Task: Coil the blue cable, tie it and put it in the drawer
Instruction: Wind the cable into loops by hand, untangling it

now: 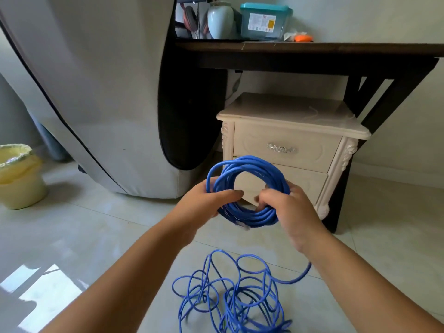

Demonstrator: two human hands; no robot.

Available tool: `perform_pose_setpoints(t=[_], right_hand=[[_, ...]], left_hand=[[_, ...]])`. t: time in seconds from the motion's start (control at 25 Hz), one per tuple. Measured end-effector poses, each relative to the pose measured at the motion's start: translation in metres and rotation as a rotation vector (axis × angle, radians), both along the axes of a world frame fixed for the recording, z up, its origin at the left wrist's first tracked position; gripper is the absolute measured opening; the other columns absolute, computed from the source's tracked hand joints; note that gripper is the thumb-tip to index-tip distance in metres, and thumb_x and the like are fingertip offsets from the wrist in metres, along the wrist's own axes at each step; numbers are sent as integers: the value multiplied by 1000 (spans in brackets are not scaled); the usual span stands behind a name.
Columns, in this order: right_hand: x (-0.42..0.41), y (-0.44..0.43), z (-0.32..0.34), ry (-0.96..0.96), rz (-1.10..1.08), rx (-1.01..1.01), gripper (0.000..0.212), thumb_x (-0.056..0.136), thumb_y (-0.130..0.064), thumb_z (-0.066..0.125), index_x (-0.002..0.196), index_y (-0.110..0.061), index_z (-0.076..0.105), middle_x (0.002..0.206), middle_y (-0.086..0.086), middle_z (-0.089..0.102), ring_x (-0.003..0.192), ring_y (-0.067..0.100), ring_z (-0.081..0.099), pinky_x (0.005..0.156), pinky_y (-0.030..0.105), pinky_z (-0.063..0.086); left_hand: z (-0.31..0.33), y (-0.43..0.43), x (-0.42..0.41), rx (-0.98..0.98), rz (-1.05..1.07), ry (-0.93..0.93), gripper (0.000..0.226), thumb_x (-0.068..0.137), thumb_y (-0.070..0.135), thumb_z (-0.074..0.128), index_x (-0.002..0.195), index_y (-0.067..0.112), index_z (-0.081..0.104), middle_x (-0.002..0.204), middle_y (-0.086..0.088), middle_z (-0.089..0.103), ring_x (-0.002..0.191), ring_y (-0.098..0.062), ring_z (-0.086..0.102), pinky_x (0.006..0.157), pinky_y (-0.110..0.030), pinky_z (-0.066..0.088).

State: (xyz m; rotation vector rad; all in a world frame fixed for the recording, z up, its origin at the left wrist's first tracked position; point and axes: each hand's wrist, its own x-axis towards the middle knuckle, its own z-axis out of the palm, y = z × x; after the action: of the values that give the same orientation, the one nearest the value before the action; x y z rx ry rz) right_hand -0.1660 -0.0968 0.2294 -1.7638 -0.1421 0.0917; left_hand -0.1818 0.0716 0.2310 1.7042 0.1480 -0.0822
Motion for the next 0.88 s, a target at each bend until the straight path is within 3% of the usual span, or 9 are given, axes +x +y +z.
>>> perform_pose_setpoints(t=[0.08,0.16,0.24,0.32,0.4,0.52,0.68,0.76,0.88], right_hand=[[5,-6,3,-60,76,-174,19,63,-26,57,70,-9,56,64,4,53,60,15,47,61,31,37],[6,-8,3,-94,189,-417,8,66,-30,61,68,-23,58,61,-4,54,58,16,47,60,31,37],[7,-7,2,-139,269,-647,12,72,-28,62,66,-30,53,62,-7,54,60,18,49,59,32,39],[5,-4,3,-199,273,-726,12,76,-27,62,71,-30,52,66,-5,55,63,20,52,59,33,41],[4,-5,6,-233,226,-604,15,75,-30,66,79,-31,52,71,-5,57,65,20,54,60,33,45],[10,-15,10,-121,229,-392,41,68,-47,77,100,-39,52,89,-3,66,74,18,66,69,35,53],[17,-32,7,77,335,-252,67,61,-82,63,112,-39,60,101,-5,73,87,16,70,71,42,59],[22,-38,2,164,320,-205,79,61,-90,55,117,-35,63,115,5,70,93,21,71,73,49,61],[19,-39,-4,254,495,93,101,55,-92,55,133,-28,58,129,13,63,119,30,61,87,50,54]], left_hand=[[2,6,-2,111,-64,-166,54,83,10,77,128,31,57,115,8,67,101,-2,65,78,-12,51],[-2,7,-2,402,-164,-322,82,80,4,77,145,38,40,134,15,53,117,0,56,78,-2,46],[-7,2,-2,657,-293,-396,85,78,2,72,146,39,38,129,13,56,108,-3,60,80,-9,51],[-9,-5,0,760,-260,-425,65,81,3,68,135,35,51,110,8,67,91,-5,63,77,-21,55],[-7,-8,3,705,-139,-450,39,83,2,62,111,31,64,90,8,69,78,-6,63,71,-25,54],[-5,-12,5,593,-59,-421,31,83,0,59,90,30,63,75,7,65,67,-7,59,61,-21,49],[-1,-13,4,339,58,-363,15,91,7,61,89,21,65,70,0,63,67,-21,63,68,-39,55],[2,-6,6,170,172,-314,11,96,11,60,92,20,66,63,2,58,63,-20,62,70,-41,56],[0,5,10,-22,302,-223,11,98,14,57,91,18,64,54,4,53,54,-15,58,81,-53,58]])
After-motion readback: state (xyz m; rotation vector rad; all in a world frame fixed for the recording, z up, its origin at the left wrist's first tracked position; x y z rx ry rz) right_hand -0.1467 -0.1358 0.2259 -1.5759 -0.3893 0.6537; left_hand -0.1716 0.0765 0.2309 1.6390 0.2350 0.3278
